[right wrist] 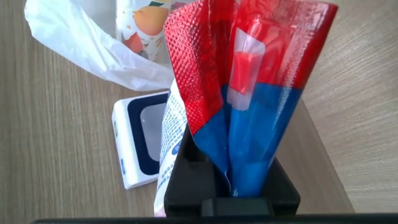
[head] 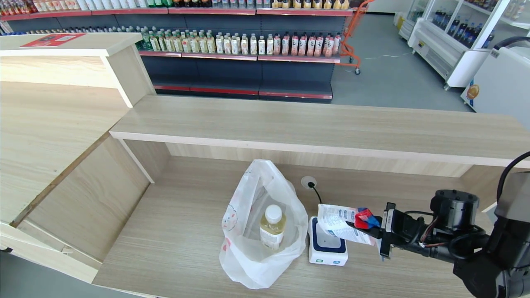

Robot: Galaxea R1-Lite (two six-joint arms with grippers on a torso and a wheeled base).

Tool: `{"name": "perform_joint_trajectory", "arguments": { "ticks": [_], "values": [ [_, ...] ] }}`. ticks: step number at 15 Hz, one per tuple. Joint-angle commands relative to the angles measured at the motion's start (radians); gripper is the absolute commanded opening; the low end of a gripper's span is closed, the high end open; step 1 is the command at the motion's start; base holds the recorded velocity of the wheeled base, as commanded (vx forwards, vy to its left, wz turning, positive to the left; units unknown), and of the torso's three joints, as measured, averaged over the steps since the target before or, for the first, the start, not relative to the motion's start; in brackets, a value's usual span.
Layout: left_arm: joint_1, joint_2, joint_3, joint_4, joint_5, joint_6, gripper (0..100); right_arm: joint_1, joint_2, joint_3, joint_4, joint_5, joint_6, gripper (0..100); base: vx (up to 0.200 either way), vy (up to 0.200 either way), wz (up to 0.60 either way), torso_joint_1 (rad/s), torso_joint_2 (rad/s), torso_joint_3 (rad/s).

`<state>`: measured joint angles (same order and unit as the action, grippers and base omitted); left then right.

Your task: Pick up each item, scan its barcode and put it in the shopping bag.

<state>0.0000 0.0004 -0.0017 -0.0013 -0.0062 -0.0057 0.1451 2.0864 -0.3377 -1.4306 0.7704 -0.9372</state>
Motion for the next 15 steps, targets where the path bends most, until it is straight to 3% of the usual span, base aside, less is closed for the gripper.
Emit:
{"name": "perform_joint_trajectory", "arguments": {
  "ticks": [1, 15],
  "values": [
    [0.0, 0.0, 0.0, 0.0, 0.0, 0.0, 100, 0.008, 0.032, 0.011, -0.005, -0.002, -0.002, 0, 0.0, 0.0, 0.0, 0.0, 0.0, 0.0],
    [0.0, 0.0, 0.0, 0.0, 0.0, 0.0, 100, 0.03, 0.095, -0.075, -0.007, -0.003, -0.038, 0, 0.0, 0.0, 0.0, 0.0, 0.0, 0.0]
  ]
}}
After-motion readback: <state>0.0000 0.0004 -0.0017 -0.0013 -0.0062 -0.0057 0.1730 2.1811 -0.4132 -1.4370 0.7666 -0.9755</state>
